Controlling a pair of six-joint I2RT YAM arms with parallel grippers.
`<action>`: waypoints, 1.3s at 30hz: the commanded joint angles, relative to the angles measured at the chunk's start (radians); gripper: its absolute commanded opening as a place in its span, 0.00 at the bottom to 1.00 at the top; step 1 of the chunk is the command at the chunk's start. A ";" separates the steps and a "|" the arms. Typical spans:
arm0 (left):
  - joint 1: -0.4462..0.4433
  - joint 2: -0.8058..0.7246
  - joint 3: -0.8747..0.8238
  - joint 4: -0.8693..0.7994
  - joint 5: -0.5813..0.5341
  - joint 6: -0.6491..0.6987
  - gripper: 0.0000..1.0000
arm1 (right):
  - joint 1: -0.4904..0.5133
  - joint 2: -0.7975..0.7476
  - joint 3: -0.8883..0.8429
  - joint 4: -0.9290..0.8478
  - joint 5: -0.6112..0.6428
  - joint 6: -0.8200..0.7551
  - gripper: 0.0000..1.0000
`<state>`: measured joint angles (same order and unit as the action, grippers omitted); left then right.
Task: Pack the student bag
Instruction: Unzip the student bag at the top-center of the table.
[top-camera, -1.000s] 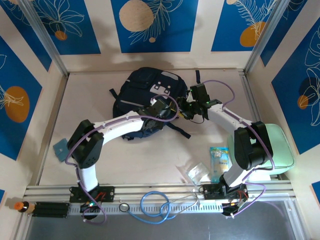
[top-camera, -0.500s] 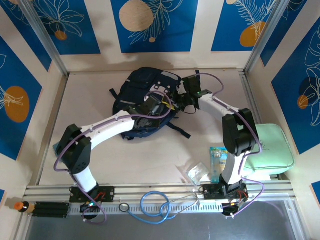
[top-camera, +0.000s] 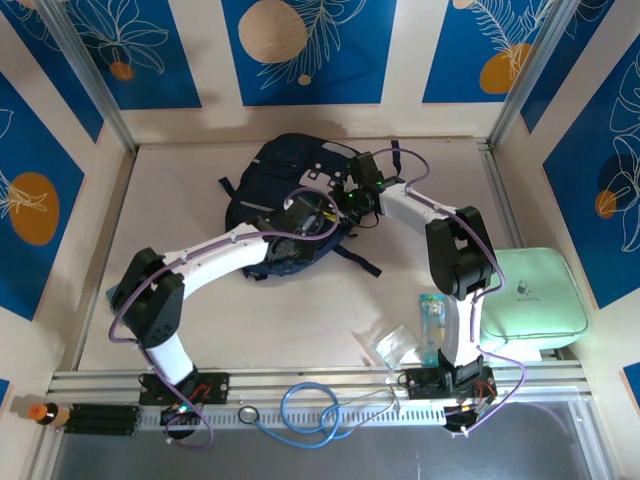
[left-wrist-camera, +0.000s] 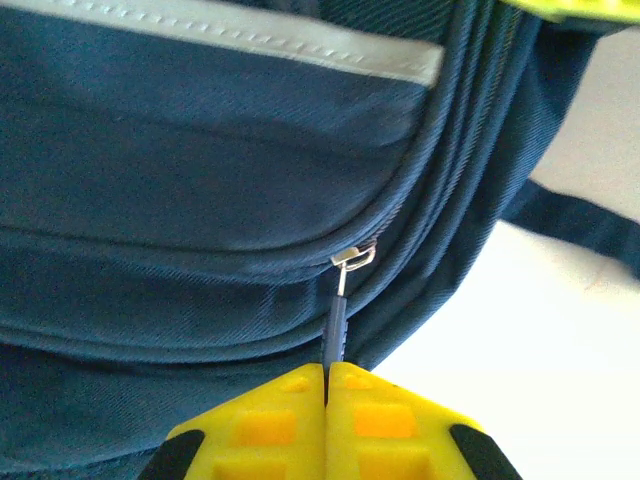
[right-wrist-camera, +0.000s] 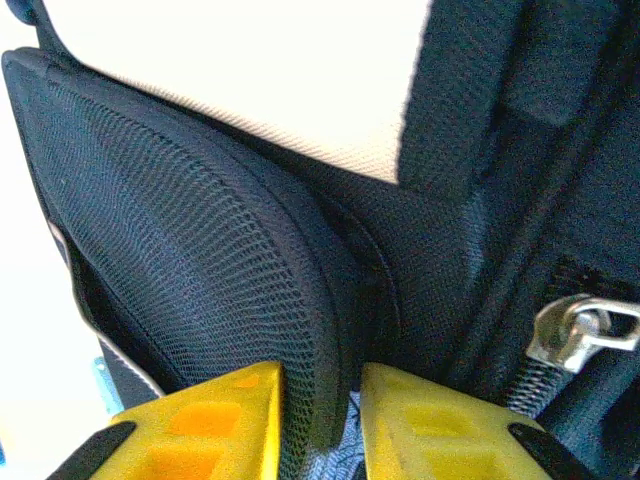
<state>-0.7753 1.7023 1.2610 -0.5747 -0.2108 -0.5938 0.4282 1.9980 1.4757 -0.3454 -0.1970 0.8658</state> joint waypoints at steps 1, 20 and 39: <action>0.031 -0.048 -0.036 -0.094 -0.026 -0.003 0.00 | 0.004 0.016 0.025 -0.039 0.024 -0.014 0.18; 0.084 -0.071 -0.046 0.003 0.121 0.146 0.40 | 0.012 -0.012 0.004 -0.020 0.001 -0.021 0.15; 0.084 0.105 0.087 -0.049 0.091 0.261 0.24 | 0.014 -0.010 0.001 -0.017 -0.010 -0.010 0.12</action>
<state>-0.6975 1.7927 1.3167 -0.5945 -0.1059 -0.3416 0.4358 1.9995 1.4792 -0.3515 -0.1867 0.8650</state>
